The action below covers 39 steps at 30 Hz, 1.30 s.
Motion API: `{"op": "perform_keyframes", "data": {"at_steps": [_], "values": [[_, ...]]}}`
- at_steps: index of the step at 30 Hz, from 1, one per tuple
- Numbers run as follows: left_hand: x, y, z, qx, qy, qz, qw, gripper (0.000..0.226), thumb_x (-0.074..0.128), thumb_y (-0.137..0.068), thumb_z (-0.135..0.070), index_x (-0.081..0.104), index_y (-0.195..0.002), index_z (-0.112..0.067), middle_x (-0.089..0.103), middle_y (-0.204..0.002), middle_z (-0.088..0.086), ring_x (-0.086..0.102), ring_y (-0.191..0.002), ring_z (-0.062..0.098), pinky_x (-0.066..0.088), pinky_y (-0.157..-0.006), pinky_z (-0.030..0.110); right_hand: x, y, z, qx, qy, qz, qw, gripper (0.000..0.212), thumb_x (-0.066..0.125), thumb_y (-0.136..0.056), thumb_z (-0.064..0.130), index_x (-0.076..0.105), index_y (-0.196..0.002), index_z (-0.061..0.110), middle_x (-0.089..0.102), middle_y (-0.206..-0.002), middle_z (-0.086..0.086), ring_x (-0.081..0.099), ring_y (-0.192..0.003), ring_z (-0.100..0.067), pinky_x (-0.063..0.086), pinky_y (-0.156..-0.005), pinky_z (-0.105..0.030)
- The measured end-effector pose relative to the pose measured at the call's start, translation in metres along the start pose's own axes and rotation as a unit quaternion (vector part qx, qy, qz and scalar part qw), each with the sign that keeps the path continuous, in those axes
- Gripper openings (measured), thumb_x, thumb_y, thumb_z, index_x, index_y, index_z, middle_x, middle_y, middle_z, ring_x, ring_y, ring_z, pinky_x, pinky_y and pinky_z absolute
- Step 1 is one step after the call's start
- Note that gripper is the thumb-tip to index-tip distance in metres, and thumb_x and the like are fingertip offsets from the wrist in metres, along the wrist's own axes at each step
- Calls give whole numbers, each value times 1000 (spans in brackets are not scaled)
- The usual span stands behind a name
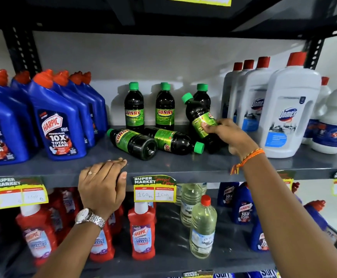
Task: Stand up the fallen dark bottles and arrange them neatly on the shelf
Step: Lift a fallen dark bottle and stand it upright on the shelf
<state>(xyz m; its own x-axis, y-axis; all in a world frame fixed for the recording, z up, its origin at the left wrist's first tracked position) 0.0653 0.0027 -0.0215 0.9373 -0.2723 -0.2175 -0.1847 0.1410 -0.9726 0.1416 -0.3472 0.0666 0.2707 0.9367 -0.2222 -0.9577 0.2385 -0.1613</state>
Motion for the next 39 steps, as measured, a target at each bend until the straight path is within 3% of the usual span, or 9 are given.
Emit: {"op": "perform_keyframes", "data": {"at_steps": [3, 7, 9, 13, 20, 25, 28, 32, 39], "values": [[2, 2, 1, 5, -6, -12, 1000, 41, 38, -102, -34, 76, -107, -19, 79, -103, -3, 71, -92, 23, 41, -79, 40, 5, 0, -8, 8, -79, 11, 997, 68, 78, -81, 41, 47, -134, 11, 59, -123, 1, 51, -118, -15, 34, -96, -27], [4, 3, 1, 11, -9, -25, 1000, 41, 38, -102, -35, 76, -106, -19, 79, -101, -2, 71, -91, 24, 41, -78, 41, 11, 4, -13, -11, -137, 35, 990, 67, 70, -91, 30, 36, -144, 8, 48, -141, 3, 33, -140, -13, 19, -113, -30], [5, 3, 2, 12, -14, -30, 999, 41, 38, -102, -35, 75, -106, -20, 79, -101, -2, 70, -90, 23, 41, -78, 40, 12, 8, -16, -23, -136, 46, 989, 57, 64, -95, 23, 36, -141, 8, 51, -144, 1, 45, -129, -8, 29, -108, -21], [5, 3, 2, 14, -20, -49, 999, 40, 38, -102, -35, 75, -105, -21, 79, -99, -3, 69, -89, 22, 41, -77, 40, 11, 15, -19, -49, -132, 51, 989, 45, 55, -100, 12, 33, -139, 8, 59, -116, 13, 53, -103, 6, 44, -75, -7], [2, 1, -1, 19, -30, -56, 998, 41, 38, -102, -35, 76, -103, -19, 79, -97, -1, 69, -86, 24, 41, -75, 40, 10, 20, -24, -84, -58, 86, 991, 63, 55, -92, -14, 28, -142, 14, 58, -129, 2, 55, -110, 2, 49, -78, -7], [2, 1, -1, 16, -36, -51, 998, 42, 38, -101, -34, 77, -102, -18, 80, -95, 0, 71, -85, 26, 41, -75, 40, 1, 18, -18, -111, 72, -28, 991, 62, 81, -79, 6, 39, -124, 7, 62, -127, -11, 60, -118, -23, 48, -104, -38], [1, 1, -2, 12, -30, -44, 998, 42, 38, -102, -34, 77, -102, -17, 80, -95, 1, 70, -85, 26, 42, -75, 41, -6, 20, -17, -111, 113, -64, 985, 64, 87, -72, 18, 42, -116, 15, 64, -120, -6, 62, -109, -18, 51, -100, -37], [-1, 0, -3, 11, -27, -41, 999, 43, 38, -102, -34, 77, -101, -15, 79, -94, 3, 70, -84, 27, 40, -75, 41, -10, 20, -27, -77, 0, -7, 997, 62, 81, -76, 2, 48, -127, 12, 68, -105, 2, 67, -94, -3, 57, -84, -21], [0, 1, -3, 4, -35, -33, 999, 45, 37, -103, -34, 77, -98, -13, 79, -92, 6, 69, -83, 30, 40, -74, 41, -15, 26, -22, -114, 149, -102, 977, 72, 90, -64, 36, 52, -120, 13, 69, -115, -2, 65, -105, -18, 54, -95, -37]]}}
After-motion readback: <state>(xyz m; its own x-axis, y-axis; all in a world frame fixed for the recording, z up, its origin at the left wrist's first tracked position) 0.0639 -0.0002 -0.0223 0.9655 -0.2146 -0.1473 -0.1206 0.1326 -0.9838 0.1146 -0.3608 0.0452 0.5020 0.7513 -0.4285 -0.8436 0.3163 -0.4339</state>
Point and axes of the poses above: each hand's wrist, its own y-axis away from the middle knuckle, its own x-axis out of the palm, z = x × y, the point moved 6 cm from there along -y, towards the middle knuckle
